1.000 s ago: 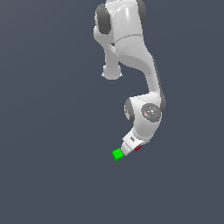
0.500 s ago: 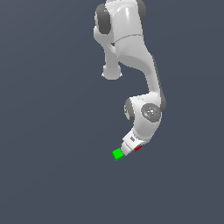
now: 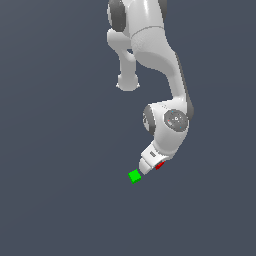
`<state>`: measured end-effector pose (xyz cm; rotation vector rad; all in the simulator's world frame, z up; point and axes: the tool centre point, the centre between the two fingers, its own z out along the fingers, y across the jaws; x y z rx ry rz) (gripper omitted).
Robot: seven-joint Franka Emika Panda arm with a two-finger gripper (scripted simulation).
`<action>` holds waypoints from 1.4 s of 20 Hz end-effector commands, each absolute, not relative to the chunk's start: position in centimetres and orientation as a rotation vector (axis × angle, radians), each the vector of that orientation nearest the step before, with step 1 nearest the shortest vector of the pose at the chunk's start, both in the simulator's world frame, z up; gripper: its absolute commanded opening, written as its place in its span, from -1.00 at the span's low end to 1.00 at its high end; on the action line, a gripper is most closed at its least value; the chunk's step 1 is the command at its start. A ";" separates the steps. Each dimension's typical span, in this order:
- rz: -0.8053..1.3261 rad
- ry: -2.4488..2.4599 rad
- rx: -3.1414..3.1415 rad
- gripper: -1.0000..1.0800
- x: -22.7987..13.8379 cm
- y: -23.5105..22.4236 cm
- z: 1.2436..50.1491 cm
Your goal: Stack the red cube on top of the green cube.
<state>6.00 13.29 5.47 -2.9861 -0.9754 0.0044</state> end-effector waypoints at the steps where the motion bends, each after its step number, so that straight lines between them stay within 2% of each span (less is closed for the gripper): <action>1: 0.001 -0.976 -2.987 -1.00 6.0 13.3 7.4; 12: 0.000 -0.976 -2.986 -1.00 6.1 13.3 12.0; 19: -0.001 -0.976 -2.986 -1.00 6.6 12.3 11.3; 28: -0.001 -0.976 -2.987 -1.00 9.3 6.6 8.2</action>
